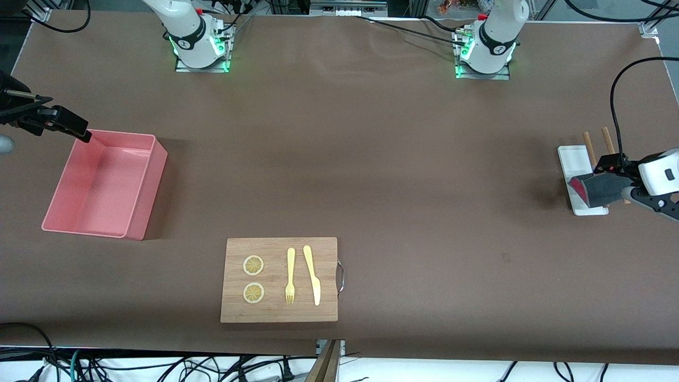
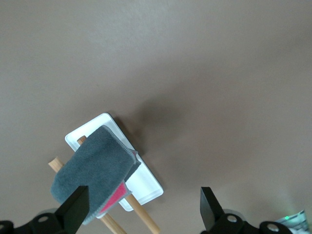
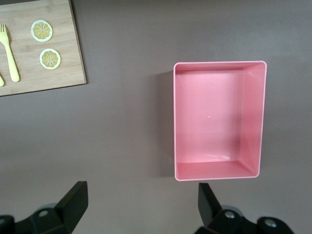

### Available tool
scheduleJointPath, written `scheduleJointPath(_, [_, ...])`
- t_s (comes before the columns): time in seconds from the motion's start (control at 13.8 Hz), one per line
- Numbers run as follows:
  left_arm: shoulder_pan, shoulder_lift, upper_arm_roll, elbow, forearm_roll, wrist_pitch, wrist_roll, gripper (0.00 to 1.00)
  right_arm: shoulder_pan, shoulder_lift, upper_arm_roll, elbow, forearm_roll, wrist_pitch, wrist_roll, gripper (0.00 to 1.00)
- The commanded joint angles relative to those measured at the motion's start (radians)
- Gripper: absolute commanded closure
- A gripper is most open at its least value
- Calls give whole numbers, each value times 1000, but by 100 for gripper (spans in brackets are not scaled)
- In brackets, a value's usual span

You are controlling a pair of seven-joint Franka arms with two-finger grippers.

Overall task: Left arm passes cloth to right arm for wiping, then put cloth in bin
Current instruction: 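Lower the left gripper onto the grey cloth on the white stand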

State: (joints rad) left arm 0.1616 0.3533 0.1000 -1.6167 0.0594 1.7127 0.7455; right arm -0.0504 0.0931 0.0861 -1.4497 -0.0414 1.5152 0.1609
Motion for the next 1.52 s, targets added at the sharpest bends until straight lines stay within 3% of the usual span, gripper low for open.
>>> scheduleJointPath(0.0, [24,55,-5,31,53,-5,141,0,0,8,0,20,14,-4,15,0])
scheduleJointPath(0.43, [61,122,-5,31,53,1,301,0,1,14,3,22,15,-6,22,0])
scheduleJointPath(0.72, [93,168,-6,32,40,88,455,0,1,14,1,22,40,-9,20,0])
scheduleJointPath(1.08, [114,239,-6,106,34,88,541,0,0,14,1,22,40,-10,15,0])
scheduleJointPath(1.45, [133,266,-8,109,-16,90,584,0,0,16,1,20,40,-7,15,0])
